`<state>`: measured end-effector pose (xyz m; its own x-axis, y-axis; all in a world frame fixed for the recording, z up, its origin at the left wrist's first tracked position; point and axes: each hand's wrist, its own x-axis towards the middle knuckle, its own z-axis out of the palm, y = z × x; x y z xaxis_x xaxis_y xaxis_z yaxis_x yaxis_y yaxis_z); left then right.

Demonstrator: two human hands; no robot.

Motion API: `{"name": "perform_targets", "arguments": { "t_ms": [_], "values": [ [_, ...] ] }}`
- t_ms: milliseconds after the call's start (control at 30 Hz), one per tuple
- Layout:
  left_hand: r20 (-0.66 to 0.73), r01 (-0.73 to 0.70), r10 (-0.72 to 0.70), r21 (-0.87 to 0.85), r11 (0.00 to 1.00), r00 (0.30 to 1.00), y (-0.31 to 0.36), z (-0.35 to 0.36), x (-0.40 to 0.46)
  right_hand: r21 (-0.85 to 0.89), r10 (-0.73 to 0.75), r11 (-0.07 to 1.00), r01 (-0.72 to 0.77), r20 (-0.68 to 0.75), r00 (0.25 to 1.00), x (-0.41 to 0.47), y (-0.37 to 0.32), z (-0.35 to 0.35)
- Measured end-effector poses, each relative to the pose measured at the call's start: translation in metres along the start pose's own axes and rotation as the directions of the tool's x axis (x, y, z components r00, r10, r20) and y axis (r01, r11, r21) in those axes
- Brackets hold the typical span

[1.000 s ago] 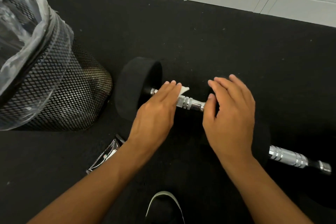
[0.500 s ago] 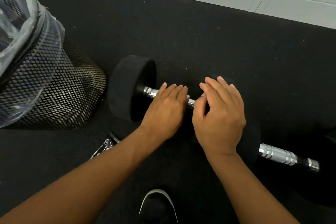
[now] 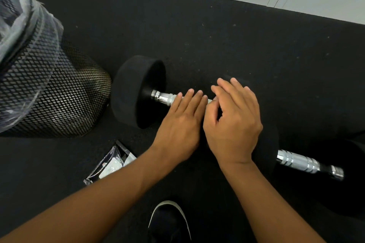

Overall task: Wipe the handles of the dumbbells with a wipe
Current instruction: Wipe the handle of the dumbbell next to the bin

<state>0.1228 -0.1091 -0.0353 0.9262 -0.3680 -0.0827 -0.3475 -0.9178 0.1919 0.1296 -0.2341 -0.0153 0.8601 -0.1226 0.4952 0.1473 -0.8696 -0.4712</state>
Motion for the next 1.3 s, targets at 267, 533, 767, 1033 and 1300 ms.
{"name": "perform_targets", "arguments": {
  "t_ms": [267, 533, 767, 1033, 1300],
  "values": [
    [-0.005, -0.005, 0.005, -0.006, 1.000, 1.000, 0.006, 0.001, 0.006, 0.171, 0.039, 0.985, -0.031, -0.044, 0.998, 0.005, 0.009, -0.001],
    [0.014, 0.001, -0.003, 0.109, 0.994, 1.000, 0.010, 0.009, -0.015, 0.213, 0.019, 0.977, -0.004, -0.069, 0.997, 0.000, 0.013, -0.004],
    [0.074, 0.053, -0.051, -0.023, 0.998, 0.996, 0.004, -0.008, 0.029, 0.211, 0.014, 0.977, 0.002, -0.073, 0.997, 0.000, 0.014, -0.001],
    [-0.011, -0.080, 0.080, -0.024, 0.996, 0.997, 0.004, 0.013, -0.019, 0.198, -0.003, 0.980, 0.020, -0.084, 0.996, -0.003, 0.012, -0.003],
    [0.098, -0.034, 0.041, -0.069, 0.997, 0.994, -0.004, -0.013, 0.043, 0.198, -0.002, 0.980, 0.026, -0.120, 0.993, -0.002, 0.014, 0.003]
  ]
}}
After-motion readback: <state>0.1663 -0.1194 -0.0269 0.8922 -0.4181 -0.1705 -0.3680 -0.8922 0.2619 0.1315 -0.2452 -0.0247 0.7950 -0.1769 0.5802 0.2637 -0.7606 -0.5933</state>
